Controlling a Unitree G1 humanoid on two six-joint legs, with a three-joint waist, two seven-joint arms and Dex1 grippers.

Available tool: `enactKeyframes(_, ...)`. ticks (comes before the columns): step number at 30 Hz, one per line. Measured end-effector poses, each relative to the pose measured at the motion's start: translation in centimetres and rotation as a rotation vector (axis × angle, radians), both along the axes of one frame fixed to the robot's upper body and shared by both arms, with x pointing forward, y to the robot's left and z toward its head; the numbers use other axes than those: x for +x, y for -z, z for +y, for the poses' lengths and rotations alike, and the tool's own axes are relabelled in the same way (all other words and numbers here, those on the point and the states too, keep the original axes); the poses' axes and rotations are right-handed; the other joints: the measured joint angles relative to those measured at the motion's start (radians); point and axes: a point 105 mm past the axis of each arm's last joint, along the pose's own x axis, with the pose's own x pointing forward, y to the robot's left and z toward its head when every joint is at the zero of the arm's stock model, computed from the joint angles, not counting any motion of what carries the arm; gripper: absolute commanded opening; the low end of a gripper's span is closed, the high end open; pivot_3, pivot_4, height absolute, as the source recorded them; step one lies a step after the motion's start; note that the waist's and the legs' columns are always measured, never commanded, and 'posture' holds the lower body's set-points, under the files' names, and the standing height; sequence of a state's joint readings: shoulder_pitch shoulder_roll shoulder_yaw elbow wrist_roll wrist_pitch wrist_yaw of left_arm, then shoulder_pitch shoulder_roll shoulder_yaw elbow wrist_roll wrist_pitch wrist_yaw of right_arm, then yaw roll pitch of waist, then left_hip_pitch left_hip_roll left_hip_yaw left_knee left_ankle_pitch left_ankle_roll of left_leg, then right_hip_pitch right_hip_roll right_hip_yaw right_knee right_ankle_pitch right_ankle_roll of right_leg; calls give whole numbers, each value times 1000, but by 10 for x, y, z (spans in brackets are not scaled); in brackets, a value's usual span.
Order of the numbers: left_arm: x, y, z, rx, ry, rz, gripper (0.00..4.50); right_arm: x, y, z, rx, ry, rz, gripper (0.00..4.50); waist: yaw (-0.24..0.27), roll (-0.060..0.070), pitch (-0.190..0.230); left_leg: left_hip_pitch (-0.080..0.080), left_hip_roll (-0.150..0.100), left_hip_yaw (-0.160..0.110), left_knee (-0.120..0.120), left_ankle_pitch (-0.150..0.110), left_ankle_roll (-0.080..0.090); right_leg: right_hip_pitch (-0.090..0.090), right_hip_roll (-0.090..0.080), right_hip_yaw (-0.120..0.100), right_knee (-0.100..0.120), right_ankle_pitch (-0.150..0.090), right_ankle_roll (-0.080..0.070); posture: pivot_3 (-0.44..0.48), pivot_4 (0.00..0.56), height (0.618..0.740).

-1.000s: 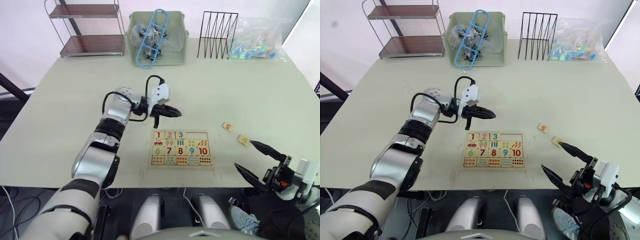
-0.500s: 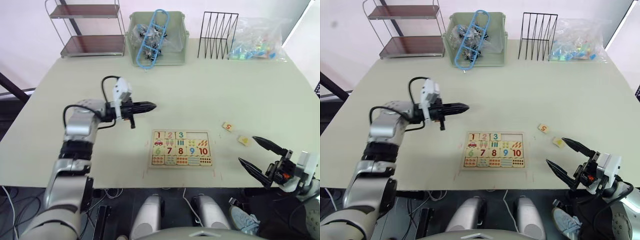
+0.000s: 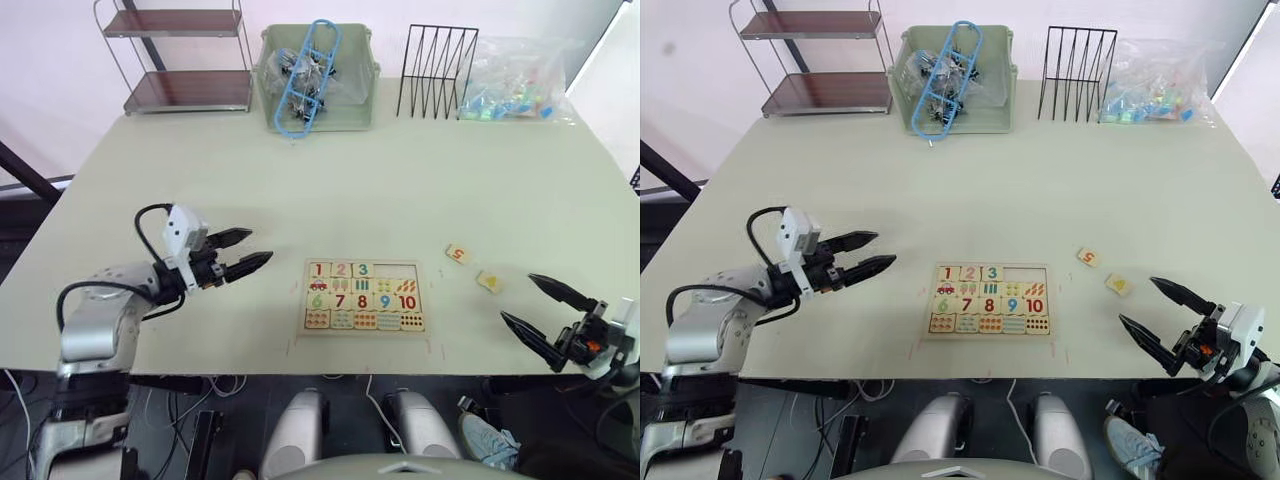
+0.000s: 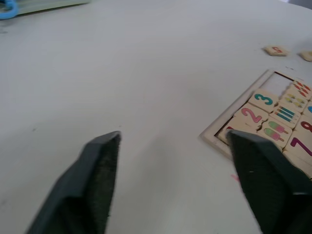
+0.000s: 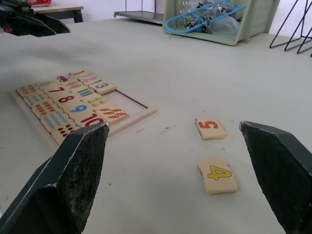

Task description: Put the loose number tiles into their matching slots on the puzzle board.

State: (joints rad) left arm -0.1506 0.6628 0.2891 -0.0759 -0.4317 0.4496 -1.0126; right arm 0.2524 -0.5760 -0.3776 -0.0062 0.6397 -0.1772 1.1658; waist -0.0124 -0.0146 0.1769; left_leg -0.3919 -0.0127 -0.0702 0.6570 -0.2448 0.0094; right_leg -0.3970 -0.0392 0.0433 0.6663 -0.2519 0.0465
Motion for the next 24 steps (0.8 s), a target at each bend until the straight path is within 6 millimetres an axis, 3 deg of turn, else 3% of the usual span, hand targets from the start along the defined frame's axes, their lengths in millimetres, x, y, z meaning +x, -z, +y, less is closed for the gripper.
enactKeyframes(6, -26, 17, 23, -30, -121, 48, 4440, 2, 3, -18, -18, 18, 20, 4500, -1, 0, 0, 1, 1, 1, -1, 0, 0, 0, -1, 1, -1, 0, 0, 0, 150, 739)
enactKeyframes(10, -53, 31, 32, -39, -180, 94, 4440, 1, 10, -31, -17, 25, 56, 4500, 2, 0, 0, 1, 1, 3, -3, 0, 0, 1, -2, 1, -2, 0, 0, 0, 150, 739)
enactKeyframes(24, -74, 23, 39, -68, -291, 27, 4440, 5, 27, -39, -9, 105, 72, 4500, 0, 0, -1, 7, 3, 9, -5, 0, 0, 4, 0, 4, -3, 0, -1, 0, 150, 739)
